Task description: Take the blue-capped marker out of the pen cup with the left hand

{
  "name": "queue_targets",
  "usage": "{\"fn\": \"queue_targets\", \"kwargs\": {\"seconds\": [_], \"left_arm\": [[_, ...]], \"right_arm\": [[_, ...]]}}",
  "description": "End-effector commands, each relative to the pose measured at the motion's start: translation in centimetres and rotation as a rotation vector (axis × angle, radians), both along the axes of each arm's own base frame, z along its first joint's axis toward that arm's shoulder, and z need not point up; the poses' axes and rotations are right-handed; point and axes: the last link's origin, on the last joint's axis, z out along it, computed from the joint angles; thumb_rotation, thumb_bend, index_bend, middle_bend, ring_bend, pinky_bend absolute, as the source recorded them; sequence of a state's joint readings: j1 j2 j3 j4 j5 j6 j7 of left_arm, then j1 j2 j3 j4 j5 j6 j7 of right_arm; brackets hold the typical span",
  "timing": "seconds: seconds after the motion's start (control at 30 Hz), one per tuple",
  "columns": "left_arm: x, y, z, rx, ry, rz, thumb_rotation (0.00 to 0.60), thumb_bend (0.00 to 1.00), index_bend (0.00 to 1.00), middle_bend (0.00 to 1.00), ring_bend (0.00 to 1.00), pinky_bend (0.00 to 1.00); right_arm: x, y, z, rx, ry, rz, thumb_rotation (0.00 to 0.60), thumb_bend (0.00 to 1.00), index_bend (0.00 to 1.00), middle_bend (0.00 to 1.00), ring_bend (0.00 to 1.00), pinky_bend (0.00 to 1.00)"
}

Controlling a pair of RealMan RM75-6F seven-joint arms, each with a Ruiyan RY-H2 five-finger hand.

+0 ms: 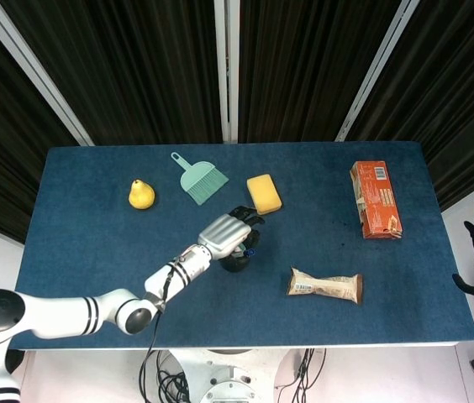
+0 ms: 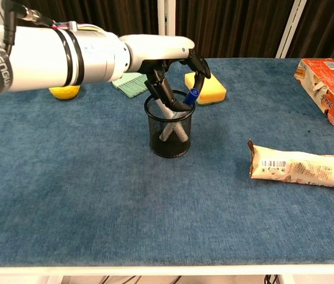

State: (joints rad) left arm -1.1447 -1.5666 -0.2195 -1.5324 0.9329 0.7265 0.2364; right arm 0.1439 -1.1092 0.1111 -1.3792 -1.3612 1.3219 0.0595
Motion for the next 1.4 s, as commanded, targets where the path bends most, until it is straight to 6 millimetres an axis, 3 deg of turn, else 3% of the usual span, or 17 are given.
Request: {"fn": "queue_targets", "kwargs": {"seconds": [0.03, 0.37, 0.67, 0.9, 1.13, 1.4], "left_arm": [[0.1, -0.2, 1.0, 0.018, -0.016, -0.001, 0.6, 0.37, 0.61, 0.15, 0.0, 0.05], [0.8, -1.6, 5.4, 0.066, -0.067, -0.023, 0.6, 0.37, 0.63, 0.17, 0.0, 0.06], [1.1, -3.5, 12.0, 0.171, -0.128, -0.062, 0.6, 0.37, 0.63, 0.19, 0.0, 0.07], [-0.4, -3.7, 16.5, 0.266, -0.123, -0.036, 0.6, 0.37, 0.63, 0.2, 0.0, 0.07], [-4.4, -2.0, 17.2, 0.28, -0.107, 0.095, 0.6, 0.37, 0.63, 0.2, 0.0, 0.07], [-9.0, 0.6, 15.3, 0.241, -0.096, 0.215, 0.6, 0.38, 0.63, 0.2, 0.0, 0.07]], "right_arm": [[0.1, 0.0, 0.0, -0.001, 0.001, 0.003, 0.6, 0.14, 0.0, 0.0, 0.0, 0.0], [1.0, 0.1, -0.2, -0.005, 0.011, 0.027, 0.6, 0.14, 0.0, 0.0, 0.0, 0.0], [1.9, 0.0, -0.4, -0.007, 0.021, 0.043, 0.6, 0.14, 0.0, 0.0, 0.0, 0.0], [2.3, 0.0, -0.9, 0.003, 0.025, 0.052, 0.6, 0.14, 0.0, 0.0, 0.0, 0.0], [2.4, 0.1, -1.1, 0.008, 0.033, 0.054, 0.6, 0.14, 0.0, 0.0, 0.0, 0.0], [2.6, -0.1, -1.1, 0.007, 0.039, 0.049, 0.6, 0.14, 0.0, 0.0, 0.0, 0.0]]}}
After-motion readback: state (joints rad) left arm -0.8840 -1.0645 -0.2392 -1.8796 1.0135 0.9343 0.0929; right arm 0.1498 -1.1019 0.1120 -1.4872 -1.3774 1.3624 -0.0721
